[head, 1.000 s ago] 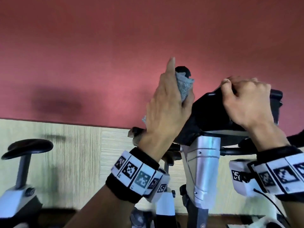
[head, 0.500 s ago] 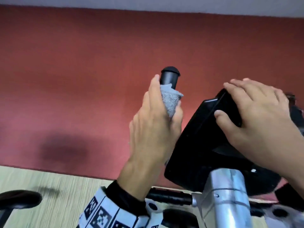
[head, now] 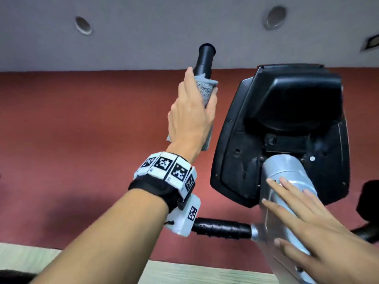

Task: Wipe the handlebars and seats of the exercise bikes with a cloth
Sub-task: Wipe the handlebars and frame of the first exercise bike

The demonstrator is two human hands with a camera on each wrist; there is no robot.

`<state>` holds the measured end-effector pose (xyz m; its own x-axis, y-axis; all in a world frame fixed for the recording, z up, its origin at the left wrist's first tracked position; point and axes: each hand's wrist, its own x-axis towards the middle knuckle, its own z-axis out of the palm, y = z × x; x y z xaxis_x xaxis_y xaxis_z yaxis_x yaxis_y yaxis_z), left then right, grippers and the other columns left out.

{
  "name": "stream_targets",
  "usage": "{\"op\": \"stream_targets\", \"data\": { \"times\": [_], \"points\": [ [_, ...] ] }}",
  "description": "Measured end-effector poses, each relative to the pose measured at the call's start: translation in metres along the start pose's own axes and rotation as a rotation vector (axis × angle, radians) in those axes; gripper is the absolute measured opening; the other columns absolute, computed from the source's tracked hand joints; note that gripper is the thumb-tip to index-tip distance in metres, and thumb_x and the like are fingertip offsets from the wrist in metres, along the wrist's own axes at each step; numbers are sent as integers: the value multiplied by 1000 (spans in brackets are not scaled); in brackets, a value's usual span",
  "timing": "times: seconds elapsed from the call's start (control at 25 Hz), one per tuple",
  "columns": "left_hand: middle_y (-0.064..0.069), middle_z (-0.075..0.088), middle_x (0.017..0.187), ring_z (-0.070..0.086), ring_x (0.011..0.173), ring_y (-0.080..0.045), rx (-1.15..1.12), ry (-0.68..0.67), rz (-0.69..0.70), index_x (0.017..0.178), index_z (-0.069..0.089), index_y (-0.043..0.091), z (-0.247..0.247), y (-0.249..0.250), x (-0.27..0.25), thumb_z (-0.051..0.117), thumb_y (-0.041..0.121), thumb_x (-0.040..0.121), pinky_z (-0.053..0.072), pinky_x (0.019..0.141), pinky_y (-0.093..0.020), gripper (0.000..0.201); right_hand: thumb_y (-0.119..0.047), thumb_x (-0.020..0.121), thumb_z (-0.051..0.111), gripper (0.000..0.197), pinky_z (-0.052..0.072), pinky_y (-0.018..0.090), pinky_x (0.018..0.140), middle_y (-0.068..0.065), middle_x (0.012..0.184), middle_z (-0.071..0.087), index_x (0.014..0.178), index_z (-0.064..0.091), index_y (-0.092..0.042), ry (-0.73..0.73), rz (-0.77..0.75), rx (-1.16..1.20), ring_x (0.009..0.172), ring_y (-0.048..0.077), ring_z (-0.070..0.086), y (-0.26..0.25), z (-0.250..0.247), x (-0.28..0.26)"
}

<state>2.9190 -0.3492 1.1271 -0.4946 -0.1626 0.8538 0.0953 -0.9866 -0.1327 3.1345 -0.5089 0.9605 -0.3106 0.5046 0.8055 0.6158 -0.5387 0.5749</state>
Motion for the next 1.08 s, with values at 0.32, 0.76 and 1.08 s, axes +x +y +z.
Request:
{"op": "stream_targets", "data": {
  "times": [0.32,0.76,1.08],
  "points": [
    [-11,51,140,62,109,-38,15,36,-5,159,25,8,8,-10,-19,62,32,97,46,79,-44,76,-57,84,49,69,23,26,109,1,167,30,147,48,-29,147,10,26,154,21,19,4,10,-1],
    [-17,28,165,37,148,-28,-10,59,155,160,17,0,10,-23,-32,52,43,104,47,106,-41,78,-54,77,53,66,20,25,113,-6,166,31,141,51,-37,165,30,163,155,15,16,-1,9,2],
    [-16,16,168,23,154,-26,-105,-4,149,161,5,4,12,-53,-67,58,30,103,40,115,-43,83,-71,74,22,70,-13,25,122,-38,155,-31,143,27,-61,-33,147,283,146,-8,-29,-8,-5,1]
  ]
}}
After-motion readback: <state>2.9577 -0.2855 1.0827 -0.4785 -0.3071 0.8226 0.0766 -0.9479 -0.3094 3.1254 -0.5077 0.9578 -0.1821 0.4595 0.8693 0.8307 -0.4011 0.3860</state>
